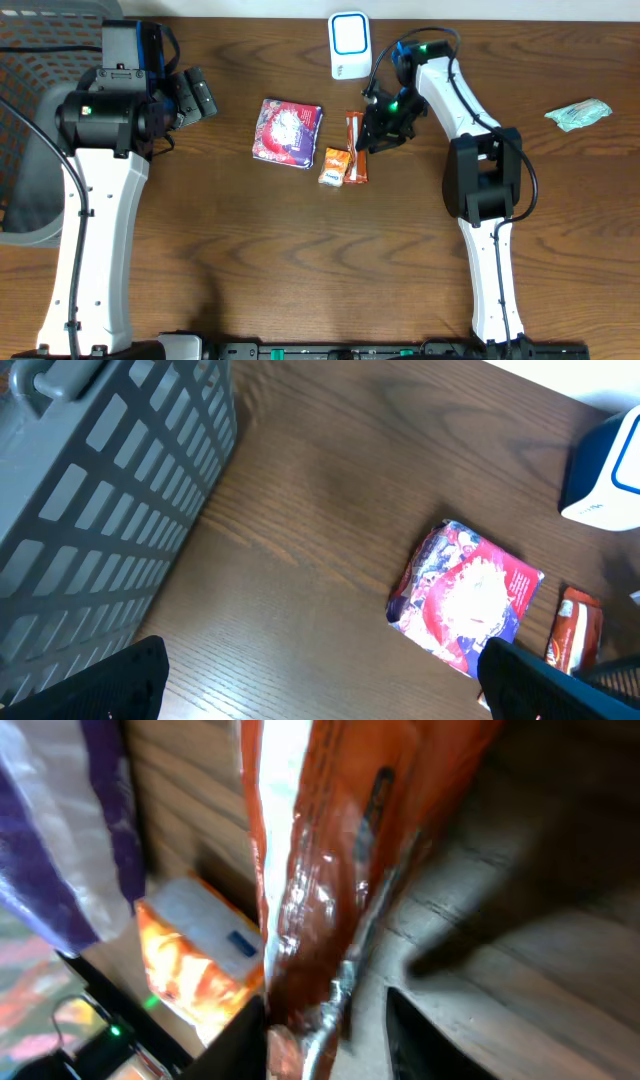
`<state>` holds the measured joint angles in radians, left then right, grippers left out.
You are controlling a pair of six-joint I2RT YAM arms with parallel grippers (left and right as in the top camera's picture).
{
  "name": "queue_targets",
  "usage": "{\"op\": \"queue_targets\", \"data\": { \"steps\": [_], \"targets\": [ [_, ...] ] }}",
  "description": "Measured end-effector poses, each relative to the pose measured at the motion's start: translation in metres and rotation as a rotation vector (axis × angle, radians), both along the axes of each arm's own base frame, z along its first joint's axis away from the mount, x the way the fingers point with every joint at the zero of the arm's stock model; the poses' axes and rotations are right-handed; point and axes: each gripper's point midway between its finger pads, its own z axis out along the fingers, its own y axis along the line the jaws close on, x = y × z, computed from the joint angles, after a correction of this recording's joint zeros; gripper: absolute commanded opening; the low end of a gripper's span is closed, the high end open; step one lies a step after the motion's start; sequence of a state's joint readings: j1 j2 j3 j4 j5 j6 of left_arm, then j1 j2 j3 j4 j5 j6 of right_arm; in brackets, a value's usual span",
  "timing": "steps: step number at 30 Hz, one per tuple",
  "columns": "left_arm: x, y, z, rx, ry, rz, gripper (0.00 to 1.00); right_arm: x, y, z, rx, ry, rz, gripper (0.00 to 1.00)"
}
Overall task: Scan the item barcode
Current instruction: 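Grasp the red-white bar with the right gripper and lift it, then carry the red bar up to the scanner face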
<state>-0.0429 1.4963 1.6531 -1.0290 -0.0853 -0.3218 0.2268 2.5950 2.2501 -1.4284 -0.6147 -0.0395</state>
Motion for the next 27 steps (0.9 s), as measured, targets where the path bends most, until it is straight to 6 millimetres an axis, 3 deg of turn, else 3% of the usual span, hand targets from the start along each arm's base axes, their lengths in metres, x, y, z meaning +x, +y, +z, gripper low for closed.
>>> {"op": "queue_targets", "data": {
  "steps": [1, 4, 11, 19, 22, 25, 27],
  "targets": [
    [0.000, 0.000, 0.000, 0.000, 0.000, 0.000, 0.98, -0.001, 0.000, -0.003, -0.001, 0.002, 0.000, 0.25],
    [0.000, 0.000, 0.000, 0.000, 0.000, 0.000, 0.98, -0.004, 0.001, -0.009, 0.011, 0.011, 0.002, 0.01],
    [0.000, 0.000, 0.000, 0.000, 0.000, 0.000, 0.98, -0.017, -0.001, -0.012, 0.004, 0.070, 0.000, 0.01],
    [0.000, 0.000, 0.000, 0.000, 0.000, 0.000, 0.98, -0.037, -0.030, -0.010, -0.160, 0.133, 0.039, 0.02],
    [0.000, 0.000, 0.000, 0.000, 0.000, 0.000, 0.98, -0.035, -0.047, -0.005, -0.260, 0.106, 0.042, 0.13],
    [0.000, 0.000, 0.000, 0.000, 0.000, 0.000, 0.98, -0.030, -0.065, 0.008, -0.368, 0.059, 0.029, 0.39],
    [0.000, 0.000, 0.000, 0.000, 0.000, 0.000, 0.98, -0.028, -0.074, 0.020, -0.415, 0.026, 0.024, 0.44]
  ]
}}
